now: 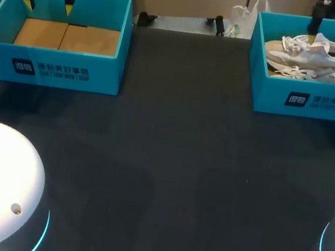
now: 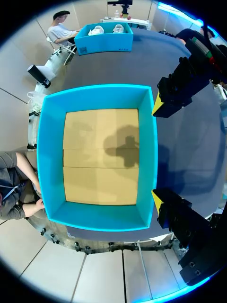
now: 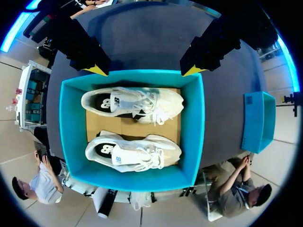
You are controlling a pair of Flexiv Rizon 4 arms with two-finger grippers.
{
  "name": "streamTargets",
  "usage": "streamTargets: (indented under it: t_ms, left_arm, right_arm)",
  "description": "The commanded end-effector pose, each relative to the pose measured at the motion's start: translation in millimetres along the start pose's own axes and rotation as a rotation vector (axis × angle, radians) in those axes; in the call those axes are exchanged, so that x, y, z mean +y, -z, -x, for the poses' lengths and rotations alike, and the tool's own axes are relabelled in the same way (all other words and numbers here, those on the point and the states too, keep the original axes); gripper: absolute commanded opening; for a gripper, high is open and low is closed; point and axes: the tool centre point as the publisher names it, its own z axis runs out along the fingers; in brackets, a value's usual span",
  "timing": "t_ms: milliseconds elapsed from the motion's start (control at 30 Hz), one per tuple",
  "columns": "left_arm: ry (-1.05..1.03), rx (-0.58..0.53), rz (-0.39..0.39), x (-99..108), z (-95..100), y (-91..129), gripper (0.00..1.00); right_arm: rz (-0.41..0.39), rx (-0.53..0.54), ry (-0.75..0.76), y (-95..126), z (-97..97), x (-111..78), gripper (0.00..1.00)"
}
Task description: Take the shoe out of the shoebox, open the shoe tongue, remove and reinsert the insole, then place the shoe into the shoebox
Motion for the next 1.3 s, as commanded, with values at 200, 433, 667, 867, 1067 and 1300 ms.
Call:
streamTargets:
  t_ms: [200, 433, 667, 867, 1067, 1300]
  left_arm:
    - [0.000, 0.000, 0.000, -0.1, 0.1, -0.1, 1.00]
    - [0.000, 0.000, 0.000, -0.1, 0.1, -0.1, 1.00]
    - [0.000, 0.000, 0.000, -0.1, 0.1, -0.1, 1.00]
    - [0.000, 0.000, 0.000, -0.1, 0.1, -0.1, 1.00]
    - [0.000, 0.000, 0.000, -0.1, 0.1, -0.1, 1.00]
    - [0.000, 0.000, 0.000, -0.1, 0.1, -0.1, 1.00]
  right_arm:
    - [0.024, 0.000, -0.030, -10.6, 38.5, -14.6, 1.00]
    - [0.063, -0.018, -0.066, -22.3, 69.2, -17.5, 1.00]
    - [0.044, -0.032, -0.083, -44.7, 91.2, -15.0, 1.00]
    - [0.033, -0.023, -0.084, -57.8, 100.6, -16.1, 1.00]
    - [0.031, -0.031, -0.080, -64.7, 104.1, -15.5, 1.00]
    - [0.083, -0.023, -0.030, -69.5, 111.7, -9.0, 1.00]
